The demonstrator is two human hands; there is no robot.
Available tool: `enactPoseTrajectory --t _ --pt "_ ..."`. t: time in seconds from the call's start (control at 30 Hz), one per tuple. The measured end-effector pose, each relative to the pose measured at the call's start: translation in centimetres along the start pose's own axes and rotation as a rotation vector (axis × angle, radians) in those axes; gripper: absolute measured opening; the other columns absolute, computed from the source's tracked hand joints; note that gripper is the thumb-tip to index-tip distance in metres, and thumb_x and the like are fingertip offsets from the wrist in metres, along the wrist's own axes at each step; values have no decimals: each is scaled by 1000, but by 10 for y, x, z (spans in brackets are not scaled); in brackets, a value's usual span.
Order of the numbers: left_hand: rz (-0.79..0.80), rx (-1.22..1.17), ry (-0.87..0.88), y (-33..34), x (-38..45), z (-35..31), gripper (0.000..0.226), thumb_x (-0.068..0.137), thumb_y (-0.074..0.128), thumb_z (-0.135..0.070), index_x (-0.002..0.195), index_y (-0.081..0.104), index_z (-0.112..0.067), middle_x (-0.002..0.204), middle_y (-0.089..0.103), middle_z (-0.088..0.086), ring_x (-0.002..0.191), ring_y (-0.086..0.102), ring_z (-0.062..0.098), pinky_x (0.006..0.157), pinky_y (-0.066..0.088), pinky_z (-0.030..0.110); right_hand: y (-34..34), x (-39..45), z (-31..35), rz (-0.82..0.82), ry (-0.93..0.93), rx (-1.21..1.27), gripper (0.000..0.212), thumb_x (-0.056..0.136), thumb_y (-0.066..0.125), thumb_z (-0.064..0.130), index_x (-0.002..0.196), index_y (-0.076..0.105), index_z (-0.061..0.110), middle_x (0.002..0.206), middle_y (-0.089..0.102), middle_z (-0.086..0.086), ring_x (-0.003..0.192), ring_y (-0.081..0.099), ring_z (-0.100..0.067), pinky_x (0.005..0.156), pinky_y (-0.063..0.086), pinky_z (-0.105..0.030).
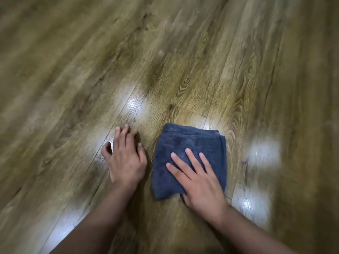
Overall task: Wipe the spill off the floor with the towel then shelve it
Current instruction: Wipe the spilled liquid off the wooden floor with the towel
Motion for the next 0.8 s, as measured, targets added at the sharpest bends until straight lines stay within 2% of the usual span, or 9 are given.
enactPoseTrajectory --t 0.13,0.2,0.3,0.43,0.53,0.63,0.73,0.8 --pt "-13 21 6 1 1 -1 41 92 43 -32 128 60 -22 154 47 0 150 31 18 112 22 52 -5 51 -15 -11 114 67 82 71 77 32 147 47 29 160 37 6 148 32 -32 118 20 -53" --pt "-4 31 8 0 1 -1 42 92 42 -33 129 60 -22 154 46 0 150 31 18 112 23 52 -10 89 -28 -32 172 90 73 81 69 31 149 43 31 162 33 8 150 27 -31 121 18 -53" --pt "8 47 3 0 1 -2 44 93 39 -35 129 60 -23 154 46 0 150 29 18 112 21 51 -22 153 -57 -32 265 158 60 97 52 29 153 32 36 166 18 12 154 11 -28 124 6 -51" --pt "13 61 0 -1 1 -4 45 92 38 -36 129 59 -23 154 46 0 150 29 18 112 20 50 -31 196 -70 22 355 250 60 100 48 23 155 28 36 167 11 12 155 2 -27 124 -1 -52" --pt "7 57 1 -1 1 -5 44 91 39 -35 128 60 -22 153 47 1 149 31 19 112 20 50 -29 175 -49 -3 323 197 62 100 47 23 156 26 35 168 9 12 155 -1 -29 123 -5 -54" --pt "-1 45 0 -1 1 -5 45 90 39 -34 128 59 -21 153 47 1 149 31 19 112 21 52 -22 133 -25 8 197 135 66 97 52 27 157 25 34 168 10 13 155 0 -30 123 -4 -56" --pt "1 39 -1 -2 1 -4 44 91 39 -33 129 58 -21 154 46 0 150 30 19 111 22 52 -12 82 -8 -3 90 63 74 81 70 27 150 42 29 163 30 8 152 22 -34 120 12 -58" --pt "8 37 -7 -2 1 -5 43 92 39 -33 129 58 -22 155 45 -1 151 28 18 112 21 52 -5 53 -15 21 67 30 77 74 75 23 146 48 28 159 38 7 148 31 -34 116 18 -57"
Point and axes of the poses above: each hand's wrist, its own x-axis towards the middle knuckle, its own y-axis out of the palm, z = x × y, the point moved 2 cm from there along x, towards the middle knuckle
